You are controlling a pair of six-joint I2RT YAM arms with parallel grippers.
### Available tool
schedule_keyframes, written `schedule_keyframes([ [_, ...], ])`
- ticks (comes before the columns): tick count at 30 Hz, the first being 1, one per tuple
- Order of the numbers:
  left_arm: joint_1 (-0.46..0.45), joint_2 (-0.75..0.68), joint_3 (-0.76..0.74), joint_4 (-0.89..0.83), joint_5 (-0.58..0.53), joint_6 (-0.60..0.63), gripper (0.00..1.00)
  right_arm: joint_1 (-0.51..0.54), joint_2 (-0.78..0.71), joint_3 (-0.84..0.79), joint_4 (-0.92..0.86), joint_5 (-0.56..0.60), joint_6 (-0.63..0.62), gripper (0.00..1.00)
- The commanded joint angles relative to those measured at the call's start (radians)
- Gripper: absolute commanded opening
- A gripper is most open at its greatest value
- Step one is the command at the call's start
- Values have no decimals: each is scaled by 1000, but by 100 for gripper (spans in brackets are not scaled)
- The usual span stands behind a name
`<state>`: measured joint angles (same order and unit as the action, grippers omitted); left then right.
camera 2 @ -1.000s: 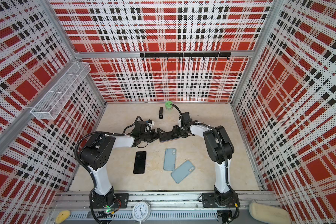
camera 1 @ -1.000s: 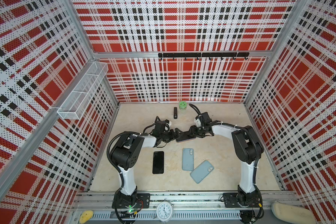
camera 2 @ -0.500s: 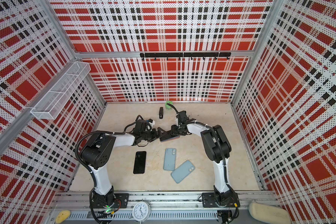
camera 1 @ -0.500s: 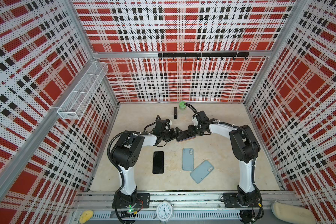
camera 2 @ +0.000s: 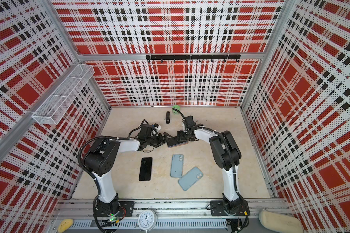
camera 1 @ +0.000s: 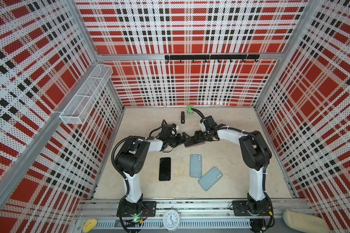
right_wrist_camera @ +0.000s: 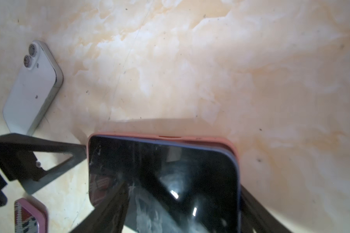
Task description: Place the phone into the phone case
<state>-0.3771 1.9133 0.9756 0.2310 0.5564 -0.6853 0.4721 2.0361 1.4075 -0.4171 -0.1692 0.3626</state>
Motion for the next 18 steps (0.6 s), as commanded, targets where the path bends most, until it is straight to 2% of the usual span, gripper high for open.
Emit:
schedule_keyframes([
  [1,20,-66,-12,-47,-20,30,100,-6,-74,-10,-17,74,-36,85],
  [3,25,-91,-10,-74,-36,44,99,-10,-88,-16,-17,73,-37,87],
  [4,26,-104,-9,-90,-44,53,99,-13,-94,-19,-19,71,-40,92],
  [11,22,-185,-7,-154,-53,82,99,-41,-154,-59,-24,65,-41,93],
  [18,-37,-276,-35,-185,-75,82,99,-126,-200,-117,15,-184,-36,90],
])
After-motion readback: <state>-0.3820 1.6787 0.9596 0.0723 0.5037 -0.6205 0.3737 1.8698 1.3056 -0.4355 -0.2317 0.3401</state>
